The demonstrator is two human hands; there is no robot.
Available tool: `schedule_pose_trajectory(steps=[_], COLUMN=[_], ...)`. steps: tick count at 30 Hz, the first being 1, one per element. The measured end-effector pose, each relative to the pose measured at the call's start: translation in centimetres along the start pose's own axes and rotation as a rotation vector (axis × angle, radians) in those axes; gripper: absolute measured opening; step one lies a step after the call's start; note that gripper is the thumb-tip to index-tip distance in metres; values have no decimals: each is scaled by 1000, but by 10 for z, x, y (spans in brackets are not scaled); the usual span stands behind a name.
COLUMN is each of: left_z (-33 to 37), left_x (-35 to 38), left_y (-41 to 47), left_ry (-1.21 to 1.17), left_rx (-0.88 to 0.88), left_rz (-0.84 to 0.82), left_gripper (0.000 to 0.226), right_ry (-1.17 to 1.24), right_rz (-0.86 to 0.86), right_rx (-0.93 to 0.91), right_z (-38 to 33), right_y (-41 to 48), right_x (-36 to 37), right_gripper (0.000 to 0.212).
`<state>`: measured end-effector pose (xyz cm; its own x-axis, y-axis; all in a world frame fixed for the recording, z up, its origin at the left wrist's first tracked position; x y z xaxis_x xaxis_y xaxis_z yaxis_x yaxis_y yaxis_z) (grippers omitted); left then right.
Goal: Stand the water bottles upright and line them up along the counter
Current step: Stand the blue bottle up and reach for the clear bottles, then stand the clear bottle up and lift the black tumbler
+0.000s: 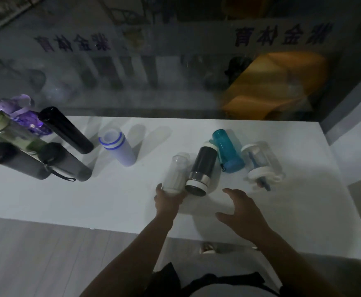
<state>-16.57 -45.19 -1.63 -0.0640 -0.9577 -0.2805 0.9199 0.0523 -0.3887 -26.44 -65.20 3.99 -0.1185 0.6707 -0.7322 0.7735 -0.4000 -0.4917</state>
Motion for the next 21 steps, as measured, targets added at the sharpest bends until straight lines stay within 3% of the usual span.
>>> schedule_pose_trajectory(steps=[3, 9, 11, 16, 21], left_z=[-6, -12, -13, 15, 46], left_x=[5, -34, -58, -116, -150], left_y=[2, -13, -17, -25, -11], left_ry=[-34, -71, -51, 336, 658], left_rx=[13, 83, 100, 164, 194], left_rz=[56, 192, 238, 278, 181], left_gripper=[92, 77, 82, 79, 74], right_ry=[-32, -77, -79, -104, -71], right_rz=[-30, -165, -205, -237, -265], right_rx=[-50, -155, -201, -298, -320], right_z=[1, -15, -24, -48, -55], right_y=[15, 31, 35, 41, 42], right_x=[-9, -4, -1, 4, 4], right_gripper=[78, 77, 76, 74, 70])
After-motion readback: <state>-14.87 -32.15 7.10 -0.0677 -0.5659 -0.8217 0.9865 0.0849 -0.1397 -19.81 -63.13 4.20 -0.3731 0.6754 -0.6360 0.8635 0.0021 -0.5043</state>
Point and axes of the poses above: each hand's wrist, its own y-axis towards the middle knuckle, its own x-axis out of the palm, z = x × y, the point moved 1 cm from there along y, towards the middle knuckle, and after that the axes turned 14 degrees about x, right-handed, at the moved point
